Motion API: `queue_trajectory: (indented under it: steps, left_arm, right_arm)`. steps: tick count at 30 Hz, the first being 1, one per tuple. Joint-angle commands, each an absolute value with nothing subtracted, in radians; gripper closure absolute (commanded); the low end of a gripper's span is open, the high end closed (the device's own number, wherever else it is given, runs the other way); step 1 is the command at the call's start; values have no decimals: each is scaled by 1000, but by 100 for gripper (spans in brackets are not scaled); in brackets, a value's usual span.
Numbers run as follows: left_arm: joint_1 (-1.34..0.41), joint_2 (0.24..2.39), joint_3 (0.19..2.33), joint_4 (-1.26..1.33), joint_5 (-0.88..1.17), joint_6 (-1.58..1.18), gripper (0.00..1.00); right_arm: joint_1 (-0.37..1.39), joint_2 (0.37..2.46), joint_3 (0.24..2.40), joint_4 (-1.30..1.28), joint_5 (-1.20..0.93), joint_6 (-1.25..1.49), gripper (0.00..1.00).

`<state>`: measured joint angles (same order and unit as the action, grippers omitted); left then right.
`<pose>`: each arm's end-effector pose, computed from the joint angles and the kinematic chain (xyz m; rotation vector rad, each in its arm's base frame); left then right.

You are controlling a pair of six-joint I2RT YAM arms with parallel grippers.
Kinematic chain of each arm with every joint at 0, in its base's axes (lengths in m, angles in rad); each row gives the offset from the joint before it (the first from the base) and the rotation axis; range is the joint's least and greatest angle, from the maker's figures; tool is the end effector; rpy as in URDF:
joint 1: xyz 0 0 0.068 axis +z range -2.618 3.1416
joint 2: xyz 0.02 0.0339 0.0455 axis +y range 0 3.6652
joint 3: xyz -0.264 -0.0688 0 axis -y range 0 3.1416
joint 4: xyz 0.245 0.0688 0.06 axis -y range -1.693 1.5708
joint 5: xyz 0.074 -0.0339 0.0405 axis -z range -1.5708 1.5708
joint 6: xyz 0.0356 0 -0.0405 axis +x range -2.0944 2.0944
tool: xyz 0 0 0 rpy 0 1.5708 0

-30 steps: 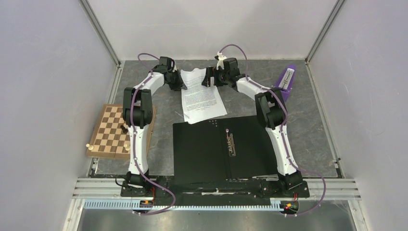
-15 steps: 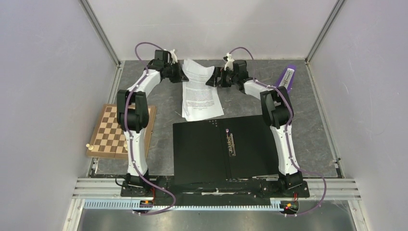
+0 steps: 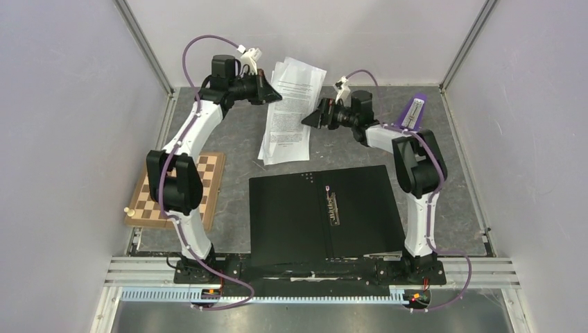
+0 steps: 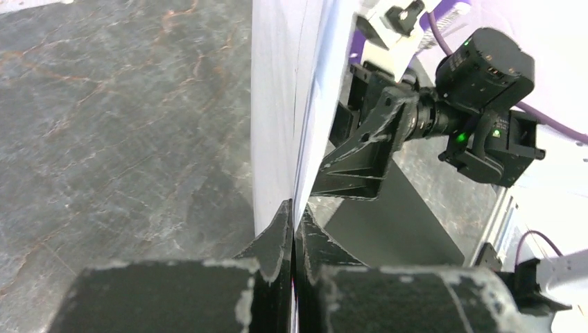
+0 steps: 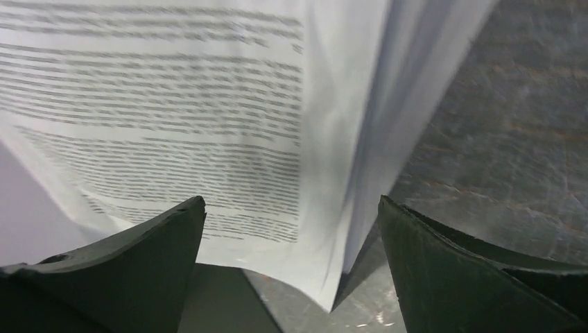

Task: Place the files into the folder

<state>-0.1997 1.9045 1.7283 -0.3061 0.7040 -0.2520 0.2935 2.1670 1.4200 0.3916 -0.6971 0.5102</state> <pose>0.4343 -0.1114 0.3322 0.3969 2.0354 -0.9990 0.4564 0.1618 0.1743 -0.2814 2.0086 1.1925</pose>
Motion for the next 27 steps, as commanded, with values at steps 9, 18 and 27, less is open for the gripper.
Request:
queue_trajectory:
  steps: [9,18,27]
  left_arm:
    - [-247,1523,1683,-342,806,-164,98]
    - [-297,1368,1655,-342,845,-178,98]
    - [-316,1305,1666,-319,877,-206,98]
  right_arm:
    - [262,1724,1141,778,-775,582,2]
    - [259,1530,989,960,-801,629,2]
    - [259,1418,980,968,-842,614,2]
